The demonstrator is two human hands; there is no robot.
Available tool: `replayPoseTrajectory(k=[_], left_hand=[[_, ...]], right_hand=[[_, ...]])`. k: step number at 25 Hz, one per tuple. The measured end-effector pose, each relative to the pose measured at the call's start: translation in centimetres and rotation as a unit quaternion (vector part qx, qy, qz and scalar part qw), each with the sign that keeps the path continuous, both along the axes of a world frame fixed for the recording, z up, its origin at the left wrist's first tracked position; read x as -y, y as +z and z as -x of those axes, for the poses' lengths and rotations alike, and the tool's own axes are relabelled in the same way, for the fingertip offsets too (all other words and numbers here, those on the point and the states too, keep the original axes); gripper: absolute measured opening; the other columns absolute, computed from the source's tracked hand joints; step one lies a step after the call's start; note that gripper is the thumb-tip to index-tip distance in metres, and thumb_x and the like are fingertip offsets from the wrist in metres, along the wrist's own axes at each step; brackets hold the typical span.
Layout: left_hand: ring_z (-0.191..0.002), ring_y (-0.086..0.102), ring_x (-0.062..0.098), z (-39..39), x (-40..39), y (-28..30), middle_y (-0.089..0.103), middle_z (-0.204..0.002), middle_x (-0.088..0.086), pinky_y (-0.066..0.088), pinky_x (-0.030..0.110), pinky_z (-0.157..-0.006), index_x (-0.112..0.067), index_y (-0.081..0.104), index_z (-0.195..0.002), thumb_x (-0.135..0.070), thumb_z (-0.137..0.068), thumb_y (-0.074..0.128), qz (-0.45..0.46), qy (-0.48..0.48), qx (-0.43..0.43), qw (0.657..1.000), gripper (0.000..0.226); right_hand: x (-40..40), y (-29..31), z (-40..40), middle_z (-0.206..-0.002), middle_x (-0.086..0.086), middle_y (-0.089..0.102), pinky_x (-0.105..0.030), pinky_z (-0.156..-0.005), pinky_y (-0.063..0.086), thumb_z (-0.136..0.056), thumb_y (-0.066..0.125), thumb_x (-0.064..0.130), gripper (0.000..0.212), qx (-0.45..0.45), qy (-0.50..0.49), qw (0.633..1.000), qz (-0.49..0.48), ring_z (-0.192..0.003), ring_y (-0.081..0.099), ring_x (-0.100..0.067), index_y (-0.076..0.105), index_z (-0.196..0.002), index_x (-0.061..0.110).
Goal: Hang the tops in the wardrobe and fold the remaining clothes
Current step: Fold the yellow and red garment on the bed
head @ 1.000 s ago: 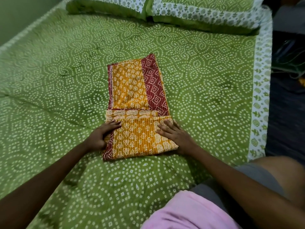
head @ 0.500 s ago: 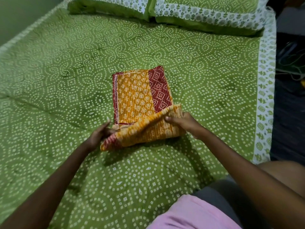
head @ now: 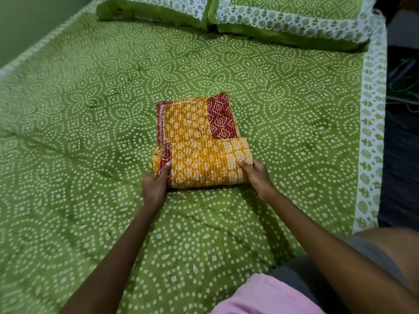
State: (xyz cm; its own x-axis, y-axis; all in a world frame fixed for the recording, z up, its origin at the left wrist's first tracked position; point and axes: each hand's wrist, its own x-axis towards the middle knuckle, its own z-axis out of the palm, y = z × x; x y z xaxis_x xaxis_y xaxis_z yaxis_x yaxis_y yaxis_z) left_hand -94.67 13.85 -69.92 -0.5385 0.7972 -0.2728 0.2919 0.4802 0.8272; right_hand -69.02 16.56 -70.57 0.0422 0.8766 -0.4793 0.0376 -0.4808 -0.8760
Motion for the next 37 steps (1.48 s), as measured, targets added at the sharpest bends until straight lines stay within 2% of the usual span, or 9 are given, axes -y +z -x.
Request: replayPoseTrajectory(k=[4,9,13,17,21,24,26,28,37], left_hand=[[-0.050,0.037,0.015,-0.7,2.5,-0.3,0.042,-0.058,0.004,0.029,0.020,-0.047,-0.008,0.044,-0.063,-0.043,-0.093,0.052,0.009,-0.008,-0.087,0.996,0.046],[-0.051,0.031,0.013,-1.8,4.3,-0.5,0.036,-0.057,0.001,0.024,0.021,-0.049,-0.014,0.033,-0.059,-0.046,-0.095,0.045,0.026,0.007,-0.163,0.986,0.049],[-0.052,0.038,0.016,-1.7,6.0,0.1,0.041,-0.057,0.001,0.025,0.020,-0.049,-0.009,0.043,-0.065,-0.041,-0.096,0.045,0.063,-0.021,-0.155,0.986,0.045],[-0.078,0.056,0.028,-1.7,7.0,0.7,0.059,-0.082,0.014,0.037,0.028,-0.062,0.000,0.055,-0.103,-0.045,-0.095,0.044,0.099,-0.042,-0.188,0.976,0.047],[-0.115,0.048,0.037,-1.9,5.5,2.4,0.048,-0.131,0.023,0.037,0.048,-0.097,0.003,0.033,-0.136,-0.035,-0.093,0.051,0.050,-0.110,-0.406,0.906,0.060],[-0.140,0.025,0.028,-4.1,3.5,2.1,0.024,-0.153,0.010,0.013,0.044,-0.115,-0.010,0.021,-0.147,-0.045,-0.097,0.023,-0.043,-0.337,-0.408,0.848,0.062],[-0.146,-0.001,0.018,-4.4,2.6,0.1,0.001,-0.156,-0.003,-0.013,0.036,-0.114,-0.023,0.001,-0.146,-0.061,-0.086,-0.009,0.006,-0.442,-0.420,0.792,0.072],[-0.144,-0.010,0.014,-4.0,2.6,-2.3,-0.004,-0.156,-0.007,-0.021,0.036,-0.113,-0.028,-0.003,-0.146,-0.064,-0.084,-0.010,0.046,-0.426,-0.448,0.784,0.072],[-0.146,0.005,0.017,-4.5,2.5,-4.8,0.013,-0.158,-0.003,-0.007,0.049,-0.115,-0.024,0.015,-0.150,-0.054,-0.093,0.016,0.012,-0.374,-0.492,0.786,0.064]], right_hand=[[2.0,-1.2,0.3,-0.069,-0.011,0.055,-0.026,-0.056,0.037,-0.097,0.047,0.031,0.029,0.119,-0.035,0.990,-0.061,-0.056,0.048,-0.025,0.057,-0.079,0.010],[3.7,-1.5,0.3,-0.057,0.005,0.038,-0.022,-0.050,0.025,-0.098,0.044,0.037,0.036,0.184,-0.011,0.982,-0.037,-0.050,0.034,-0.009,0.042,-0.065,0.023],[4.8,-2.1,0.1,-0.066,-0.002,0.053,-0.023,-0.051,0.034,-0.098,0.040,0.039,0.031,0.234,0.046,0.971,-0.032,-0.055,0.045,-0.016,0.054,-0.082,0.017],[4.9,-0.9,-0.7,-0.066,0.001,0.049,-0.023,-0.050,0.032,-0.099,0.040,0.038,0.032,0.262,0.130,0.956,0.021,-0.053,0.042,-0.013,0.054,-0.085,0.013],[3.8,1.3,0.3,-0.120,-0.011,0.055,-0.033,-0.077,0.050,-0.094,0.051,0.026,0.035,0.453,0.066,0.876,-0.153,-0.105,0.054,-0.023,0.045,-0.124,0.009],[4.2,1.7,4.5,-0.155,-0.013,0.018,-0.043,-0.119,0.013,-0.101,0.036,0.024,0.048,0.434,0.191,0.847,-0.241,-0.144,0.013,-0.027,0.026,-0.145,0.006],[4.8,0.2,6.7,-0.158,-0.009,-0.004,-0.038,-0.115,-0.012,-0.103,0.022,0.034,0.055,0.474,0.303,0.802,-0.201,-0.145,-0.010,-0.024,0.006,-0.150,0.010],[5.1,-2.1,6.9,-0.158,-0.006,-0.010,-0.041,-0.111,-0.023,-0.099,0.008,0.044,0.060,0.521,0.323,0.766,-0.195,-0.143,-0.017,-0.024,-0.003,-0.150,0.015],[2.7,-4.2,7.1,-0.157,-0.004,-0.015,-0.052,-0.110,-0.020,-0.098,0.009,0.045,0.059,0.564,0.342,0.728,-0.187,-0.144,-0.016,-0.027,-0.012,-0.149,0.024]])
